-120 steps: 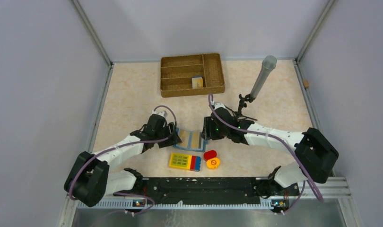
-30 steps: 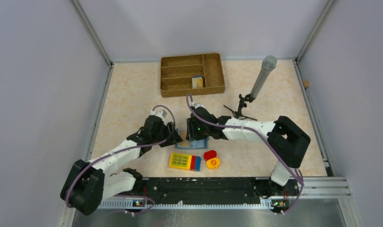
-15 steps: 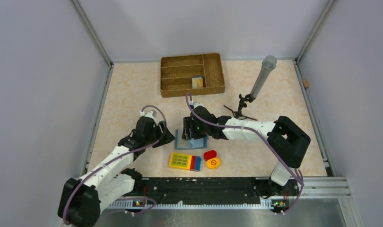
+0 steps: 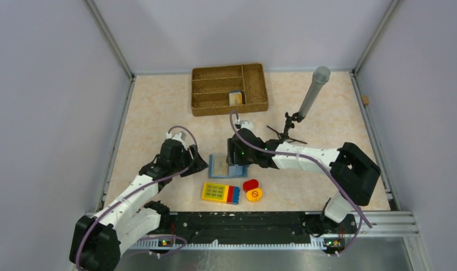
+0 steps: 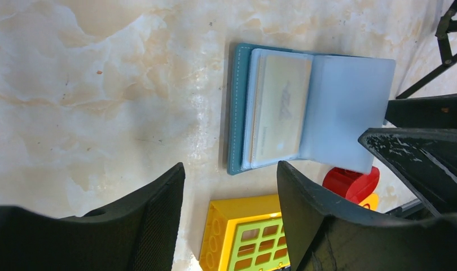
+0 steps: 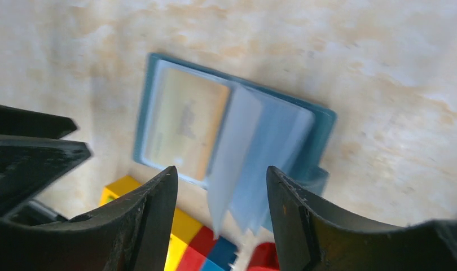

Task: Put the credit cards into the card holder
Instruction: Turn over the card holder at the center of the board, then pick up the credit card from the storage box.

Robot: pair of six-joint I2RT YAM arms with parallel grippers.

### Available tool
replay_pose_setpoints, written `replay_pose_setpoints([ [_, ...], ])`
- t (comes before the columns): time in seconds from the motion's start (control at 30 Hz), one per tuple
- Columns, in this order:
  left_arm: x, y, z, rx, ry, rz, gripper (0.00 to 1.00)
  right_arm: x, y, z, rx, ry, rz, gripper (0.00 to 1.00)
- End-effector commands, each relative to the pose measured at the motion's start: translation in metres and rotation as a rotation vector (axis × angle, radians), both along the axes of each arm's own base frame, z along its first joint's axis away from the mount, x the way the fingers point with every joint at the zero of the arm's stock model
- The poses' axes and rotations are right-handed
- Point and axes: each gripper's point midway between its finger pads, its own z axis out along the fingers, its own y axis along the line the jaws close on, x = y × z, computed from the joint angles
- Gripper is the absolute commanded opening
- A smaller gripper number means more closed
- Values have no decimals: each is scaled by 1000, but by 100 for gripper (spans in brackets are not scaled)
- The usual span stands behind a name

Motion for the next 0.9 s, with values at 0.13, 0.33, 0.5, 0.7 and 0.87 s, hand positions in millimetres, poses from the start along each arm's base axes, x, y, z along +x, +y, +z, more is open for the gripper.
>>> replay_pose_setpoints([
  [0.13, 19, -12, 34, -34, -83, -48, 63, 0, -60, -10, -186, -43, -149, 58],
  [0.33, 27, -13, 64, -29, -122, -71, 76, 0, -59, 16, -144, -103, -82, 62],
  [0.5, 35, -3, 100, 20, -164, -74, 98, 15, -49, 67, -120, -190, 39, 71],
  [0.7, 46, 15, 137, 132, -207, -124, 99, 56, -37, 108, -120, -255, 132, 75],
  [0.87, 60, 36, 157, 269, -270, -111, 99, 106, -17, 126, -217, -353, 253, 77],
])
